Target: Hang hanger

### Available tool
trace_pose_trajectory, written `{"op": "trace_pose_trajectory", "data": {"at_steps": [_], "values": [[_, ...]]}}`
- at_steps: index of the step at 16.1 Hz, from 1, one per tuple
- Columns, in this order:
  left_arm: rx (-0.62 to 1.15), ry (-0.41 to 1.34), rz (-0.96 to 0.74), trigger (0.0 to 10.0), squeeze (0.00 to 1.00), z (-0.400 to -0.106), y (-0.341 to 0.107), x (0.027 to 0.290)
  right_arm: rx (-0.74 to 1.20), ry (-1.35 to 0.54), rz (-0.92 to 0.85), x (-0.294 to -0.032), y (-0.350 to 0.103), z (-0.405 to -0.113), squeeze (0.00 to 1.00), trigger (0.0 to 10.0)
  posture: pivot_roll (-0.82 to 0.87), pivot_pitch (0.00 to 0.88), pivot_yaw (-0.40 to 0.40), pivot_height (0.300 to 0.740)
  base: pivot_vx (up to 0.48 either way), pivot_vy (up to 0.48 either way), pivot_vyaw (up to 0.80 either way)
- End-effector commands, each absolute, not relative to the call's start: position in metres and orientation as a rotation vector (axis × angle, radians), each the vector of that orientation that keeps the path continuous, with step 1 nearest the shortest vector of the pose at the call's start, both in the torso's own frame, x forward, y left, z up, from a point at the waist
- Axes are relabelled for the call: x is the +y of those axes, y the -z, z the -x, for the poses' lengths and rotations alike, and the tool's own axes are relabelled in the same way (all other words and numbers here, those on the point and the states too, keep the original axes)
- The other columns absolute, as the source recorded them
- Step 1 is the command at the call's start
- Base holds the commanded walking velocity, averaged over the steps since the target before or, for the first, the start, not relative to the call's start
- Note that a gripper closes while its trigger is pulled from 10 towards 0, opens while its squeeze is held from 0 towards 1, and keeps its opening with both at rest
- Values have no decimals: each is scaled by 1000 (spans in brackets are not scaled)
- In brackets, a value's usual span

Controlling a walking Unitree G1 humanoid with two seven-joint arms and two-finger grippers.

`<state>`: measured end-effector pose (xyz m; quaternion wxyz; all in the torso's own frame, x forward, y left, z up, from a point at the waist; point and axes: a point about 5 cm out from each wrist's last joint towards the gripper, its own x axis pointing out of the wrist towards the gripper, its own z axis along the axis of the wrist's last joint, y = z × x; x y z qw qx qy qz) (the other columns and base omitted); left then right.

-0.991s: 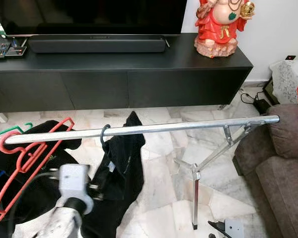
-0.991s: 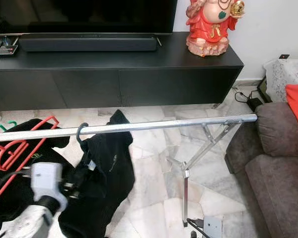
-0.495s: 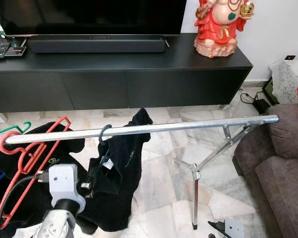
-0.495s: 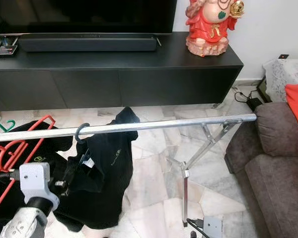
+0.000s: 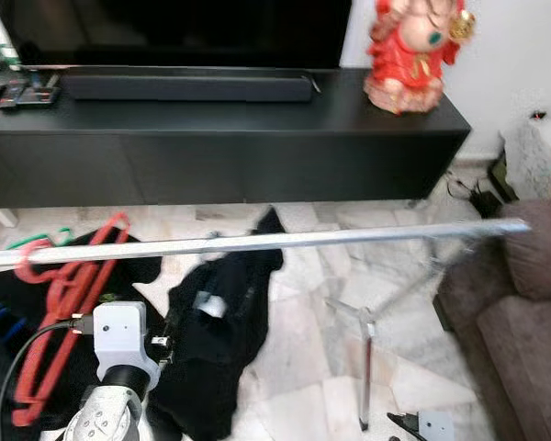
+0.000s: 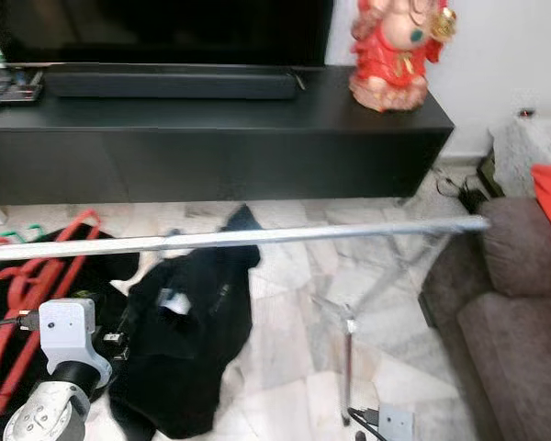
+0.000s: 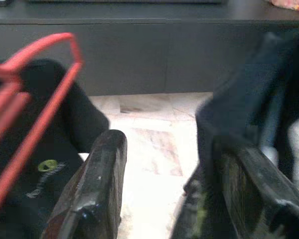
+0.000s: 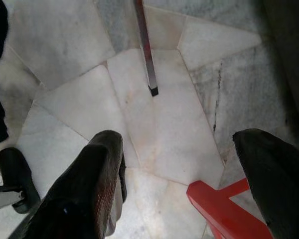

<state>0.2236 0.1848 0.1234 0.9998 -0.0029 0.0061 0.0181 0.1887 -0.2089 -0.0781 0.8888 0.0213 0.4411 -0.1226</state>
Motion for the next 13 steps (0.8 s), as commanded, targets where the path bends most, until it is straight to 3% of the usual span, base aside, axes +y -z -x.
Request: {"op": "trace_pose_trajectory", "data": {"at_steps": [1,6,9,13], "values": [[20,-34,-16,10000,0,-220,-121,185,940,248,-49,-206,82,-182,0,10000,21,174,-50,740,0,0,0],[107,53,-90,10000,0,-212,-100,178,927,254,-59,-206,81,-183,0,10000,21,179,-50,740,0,0,0],[99,20,-69,10000,0,-212,-100,182,922,254,-61,-205,81,-185,0,10000,23,183,-50,740,0,0,0],[73,19,-71,10000,0,-216,-105,181,916,256,-64,-205,80,-187,0,10000,22,189,-51,740,0,449,0]]}}
